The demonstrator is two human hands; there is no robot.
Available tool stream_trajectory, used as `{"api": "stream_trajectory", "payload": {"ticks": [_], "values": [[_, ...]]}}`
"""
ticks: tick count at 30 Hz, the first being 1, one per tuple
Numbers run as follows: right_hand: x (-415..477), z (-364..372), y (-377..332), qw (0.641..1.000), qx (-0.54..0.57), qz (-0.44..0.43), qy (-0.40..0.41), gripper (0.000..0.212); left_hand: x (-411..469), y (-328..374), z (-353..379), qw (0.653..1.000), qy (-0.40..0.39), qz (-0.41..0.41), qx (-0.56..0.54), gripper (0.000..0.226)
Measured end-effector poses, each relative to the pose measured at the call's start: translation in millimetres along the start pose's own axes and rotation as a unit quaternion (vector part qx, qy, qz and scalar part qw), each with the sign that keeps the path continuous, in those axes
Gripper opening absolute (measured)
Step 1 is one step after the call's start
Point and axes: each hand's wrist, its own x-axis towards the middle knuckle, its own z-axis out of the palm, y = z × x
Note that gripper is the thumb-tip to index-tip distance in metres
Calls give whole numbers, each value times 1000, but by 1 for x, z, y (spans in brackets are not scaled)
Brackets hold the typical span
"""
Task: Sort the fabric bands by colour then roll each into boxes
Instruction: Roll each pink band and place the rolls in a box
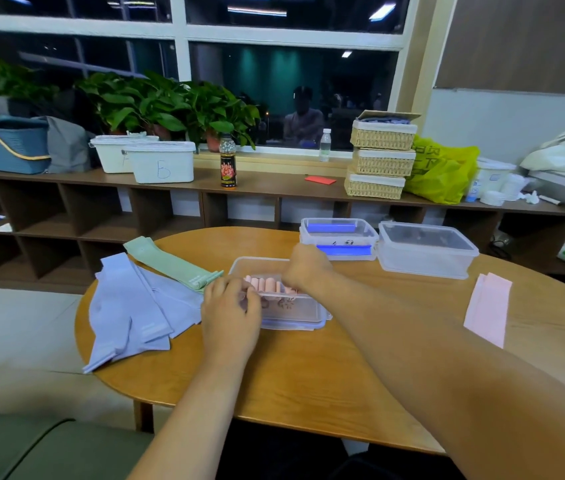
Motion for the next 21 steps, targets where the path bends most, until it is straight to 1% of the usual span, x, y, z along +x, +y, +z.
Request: {"api": "stream_trajectory", "payload": {"ticks": [4,8,13,17,21], "values": [[4,9,-2,1000,2,4,10,17,1,-3,2,1000,3,6,-3,11],[4,11,-1,1000,21,16,10,15,1,-5,3,1000,2,7,1,11],[4,7,0,998,45,28,-26,11,1,-3,3,1000,-1,6,0,16],[2,5,-3,998,31,29,-46,10,0,-3,3,1000,-2,2,5,17],[0,5,-3,999,-18,8,-34,12,1,-2,4,1000,-5,2,8,17]]}}
